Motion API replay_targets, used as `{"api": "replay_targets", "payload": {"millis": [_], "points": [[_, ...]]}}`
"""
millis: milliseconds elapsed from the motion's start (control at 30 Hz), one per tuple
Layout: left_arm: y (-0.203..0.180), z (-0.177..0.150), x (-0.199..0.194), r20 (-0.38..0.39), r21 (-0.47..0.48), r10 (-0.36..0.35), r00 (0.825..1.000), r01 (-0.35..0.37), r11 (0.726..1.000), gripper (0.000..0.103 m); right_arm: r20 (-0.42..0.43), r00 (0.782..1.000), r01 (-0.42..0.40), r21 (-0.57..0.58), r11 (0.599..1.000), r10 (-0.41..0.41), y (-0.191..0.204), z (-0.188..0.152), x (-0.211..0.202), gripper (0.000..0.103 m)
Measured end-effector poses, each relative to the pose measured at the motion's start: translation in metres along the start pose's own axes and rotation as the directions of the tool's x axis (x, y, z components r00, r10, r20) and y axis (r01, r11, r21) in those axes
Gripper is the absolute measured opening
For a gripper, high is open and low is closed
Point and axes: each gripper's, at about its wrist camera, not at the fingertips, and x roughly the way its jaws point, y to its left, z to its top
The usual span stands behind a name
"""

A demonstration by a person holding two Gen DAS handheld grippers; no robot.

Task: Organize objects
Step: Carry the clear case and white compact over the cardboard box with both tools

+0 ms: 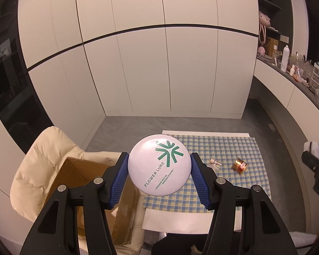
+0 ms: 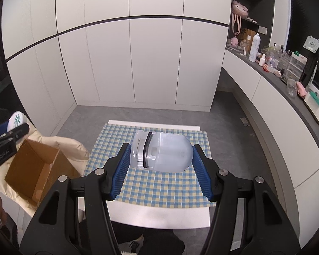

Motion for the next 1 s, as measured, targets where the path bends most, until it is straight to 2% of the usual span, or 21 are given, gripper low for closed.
{"api": "replay_targets", "payload": {"millis": [300, 400, 567, 900, 1000], "points": [[0.005, -0.047, -0.020, -0.003, 0.006, -0.015, 1.000, 0.015, 1.000, 0.058, -0.066, 0.997, -0.025, 0.024, 0.999, 0.027, -0.003, -0.066, -0.004, 0.060], [0.007, -0.062, -0.023, -0.023, 0.006, -0.040, 0.999, 0.040, 0.999, 0.058, -0.099, 0.994, -0.036, 0.006, 0.999, 0.036, 0.000, -0.087, -0.004, 0.060], [0.010, -0.088, -0.025, -0.058, 0.010, -0.041, 0.997, 0.041, 0.999, 0.058, -0.139, 0.989, -0.052, 0.021, 0.998, 0.055, 0.002, -0.118, -0.006, 0.060], [0.018, -0.129, -0.038, -0.092, 0.031, -0.036, 0.995, 0.039, 0.999, 0.058, -0.192, 0.978, -0.083, 0.032, 0.996, 0.088, 0.003, -0.166, -0.020, 0.060], [0.023, -0.143, -0.043, -0.102, 0.026, -0.028, 0.994, 0.031, 0.999, 0.058, -0.198, 0.977, -0.071, 0.026, 0.997, 0.075, 0.001, -0.176, -0.028, 0.060]]}}
